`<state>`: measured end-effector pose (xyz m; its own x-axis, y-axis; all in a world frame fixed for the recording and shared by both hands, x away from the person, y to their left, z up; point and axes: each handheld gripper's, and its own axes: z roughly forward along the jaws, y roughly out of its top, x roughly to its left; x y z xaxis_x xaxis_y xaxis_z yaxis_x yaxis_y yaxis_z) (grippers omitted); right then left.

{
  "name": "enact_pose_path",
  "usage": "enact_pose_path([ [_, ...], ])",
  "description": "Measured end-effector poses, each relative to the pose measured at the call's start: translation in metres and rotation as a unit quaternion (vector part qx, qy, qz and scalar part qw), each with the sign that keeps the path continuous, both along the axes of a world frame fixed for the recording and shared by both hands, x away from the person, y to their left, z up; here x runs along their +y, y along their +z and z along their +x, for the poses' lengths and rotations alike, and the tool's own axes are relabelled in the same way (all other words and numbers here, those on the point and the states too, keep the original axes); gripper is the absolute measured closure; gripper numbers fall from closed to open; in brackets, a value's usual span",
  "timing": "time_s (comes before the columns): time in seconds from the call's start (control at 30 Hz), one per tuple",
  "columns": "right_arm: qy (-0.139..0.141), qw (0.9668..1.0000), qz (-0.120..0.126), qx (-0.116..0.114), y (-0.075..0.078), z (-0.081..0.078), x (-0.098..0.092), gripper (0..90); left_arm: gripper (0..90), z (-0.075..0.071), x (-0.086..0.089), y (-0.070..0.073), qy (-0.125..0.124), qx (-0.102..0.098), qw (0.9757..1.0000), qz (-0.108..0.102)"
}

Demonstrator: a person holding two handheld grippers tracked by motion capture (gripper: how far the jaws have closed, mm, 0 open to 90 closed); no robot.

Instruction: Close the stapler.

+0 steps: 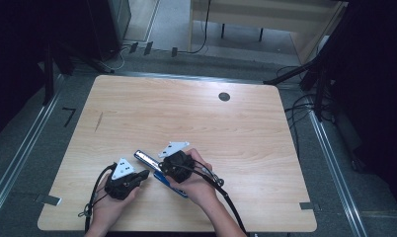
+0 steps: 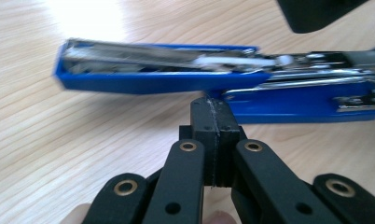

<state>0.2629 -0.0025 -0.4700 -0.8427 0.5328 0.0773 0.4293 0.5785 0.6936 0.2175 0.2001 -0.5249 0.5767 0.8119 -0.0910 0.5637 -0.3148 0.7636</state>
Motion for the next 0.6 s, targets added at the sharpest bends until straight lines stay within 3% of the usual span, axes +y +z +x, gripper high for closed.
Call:
enact_pose_path([
  [0.23,0.003,1.0,-0.004,0.0,-0.006,0.008,0.012,90.0,90.0,0.005,0.007,-0.003,0.02,0.007,0.9998,0.0],
  [0.6,-0.001,1.0,-0.005,0.005,-0.018,0.017,0.023,90.0,90.0,0.012,0.003,-0.005,0.033,0.016,0.9991,0.02],
])
